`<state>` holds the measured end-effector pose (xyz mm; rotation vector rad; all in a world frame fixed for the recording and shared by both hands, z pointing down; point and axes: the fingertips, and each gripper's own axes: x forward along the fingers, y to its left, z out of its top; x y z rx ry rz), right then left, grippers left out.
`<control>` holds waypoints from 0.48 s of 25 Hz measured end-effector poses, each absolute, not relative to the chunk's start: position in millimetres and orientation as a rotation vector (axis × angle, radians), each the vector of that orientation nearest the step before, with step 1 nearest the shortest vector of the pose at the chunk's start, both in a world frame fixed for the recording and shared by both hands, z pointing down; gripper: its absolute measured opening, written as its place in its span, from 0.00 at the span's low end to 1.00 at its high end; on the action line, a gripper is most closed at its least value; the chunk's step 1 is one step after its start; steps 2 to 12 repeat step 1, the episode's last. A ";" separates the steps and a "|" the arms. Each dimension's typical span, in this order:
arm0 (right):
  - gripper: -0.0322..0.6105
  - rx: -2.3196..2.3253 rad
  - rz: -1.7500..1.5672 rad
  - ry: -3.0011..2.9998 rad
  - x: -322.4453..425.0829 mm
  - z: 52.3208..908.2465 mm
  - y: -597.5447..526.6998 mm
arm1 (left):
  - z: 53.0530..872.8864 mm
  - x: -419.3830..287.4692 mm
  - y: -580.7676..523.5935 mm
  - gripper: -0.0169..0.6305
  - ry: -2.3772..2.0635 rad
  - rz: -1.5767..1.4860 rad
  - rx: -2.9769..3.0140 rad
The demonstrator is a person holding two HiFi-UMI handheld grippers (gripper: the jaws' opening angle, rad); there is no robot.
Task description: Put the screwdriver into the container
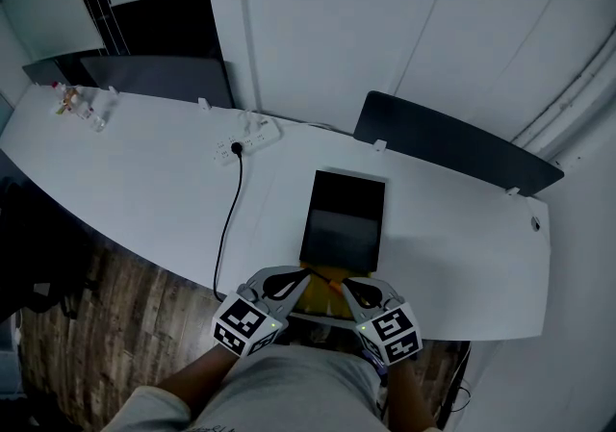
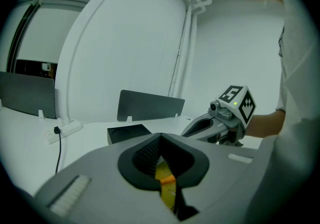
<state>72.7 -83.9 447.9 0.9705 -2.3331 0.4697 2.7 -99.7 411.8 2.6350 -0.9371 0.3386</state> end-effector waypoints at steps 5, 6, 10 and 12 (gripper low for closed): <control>0.07 0.968 0.473 -2.330 72.5 448.8 -82.8 | 411.7 2.6 -99.2 0.03 -0.937 0.339 2.635; 0.07 0.968 0.473 -2.330 72.5 448.8 -82.8 | 411.7 2.6 -99.2 0.03 -0.937 0.339 2.635; 0.07 0.968 0.473 -2.330 72.5 448.8 -82.8 | 411.7 2.6 -99.2 0.03 -0.937 0.339 2.635; 0.07 0.968 0.473 -2.330 72.5 448.8 -82.8 | 411.7 2.6 -99.2 0.03 -0.937 0.339 2.635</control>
